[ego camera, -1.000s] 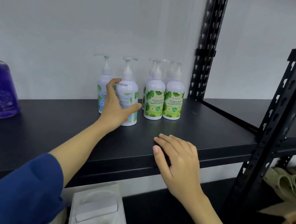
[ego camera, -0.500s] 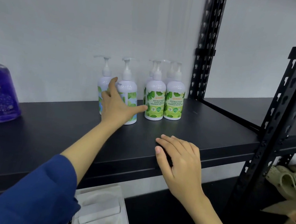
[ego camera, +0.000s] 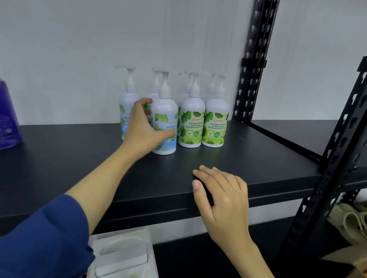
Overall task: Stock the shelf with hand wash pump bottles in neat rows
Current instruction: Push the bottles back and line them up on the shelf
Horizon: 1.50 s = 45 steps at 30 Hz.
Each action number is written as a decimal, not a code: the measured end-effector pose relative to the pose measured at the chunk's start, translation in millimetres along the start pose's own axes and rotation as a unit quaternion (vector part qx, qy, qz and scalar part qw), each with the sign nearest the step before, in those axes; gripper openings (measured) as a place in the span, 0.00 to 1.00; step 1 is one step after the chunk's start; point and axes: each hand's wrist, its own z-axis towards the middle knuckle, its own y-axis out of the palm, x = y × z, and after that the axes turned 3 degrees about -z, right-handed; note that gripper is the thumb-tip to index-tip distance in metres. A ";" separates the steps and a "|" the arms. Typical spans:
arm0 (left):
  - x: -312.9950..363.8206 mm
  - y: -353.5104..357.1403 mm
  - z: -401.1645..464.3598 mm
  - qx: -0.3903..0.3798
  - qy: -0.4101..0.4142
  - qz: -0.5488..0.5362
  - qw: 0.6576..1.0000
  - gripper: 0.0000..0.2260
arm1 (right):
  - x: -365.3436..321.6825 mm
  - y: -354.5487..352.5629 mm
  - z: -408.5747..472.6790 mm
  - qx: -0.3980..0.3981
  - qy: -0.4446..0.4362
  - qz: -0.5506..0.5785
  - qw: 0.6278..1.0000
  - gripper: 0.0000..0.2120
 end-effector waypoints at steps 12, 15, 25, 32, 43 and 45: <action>-6.1 5.6 -1.4 0.009 0.018 0.053 0.998 0.38 | -0.1 0.9 -1.1 0.004 -0.001 -0.006 1.000 0.25; -6.3 4.3 -0.2 0.008 0.011 0.034 0.999 0.38 | -0.6 0.9 -0.8 0.001 -0.001 -0.006 1.000 0.25; -3.9 3.2 -5.9 0.026 0.035 0.051 0.998 0.39 | -1.4 -0.4 -0.1 -0.002 0.002 -0.008 1.000 0.22; -6.7 -0.6 -3.3 0.010 0.027 0.015 0.999 0.38 | -0.4 0.5 -1.9 0.000 0.001 -0.003 1.000 0.22; -5.4 -0.1 -4.3 0.032 0.020 0.016 0.999 0.35 | -0.2 0.8 -1.3 -0.002 0.005 0.001 1.000 0.23; -6.8 -0.6 -3.9 0.035 0.016 0.020 0.999 0.35 | -0.2 0.6 -1.3 -0.002 0.005 0.001 1.000 0.23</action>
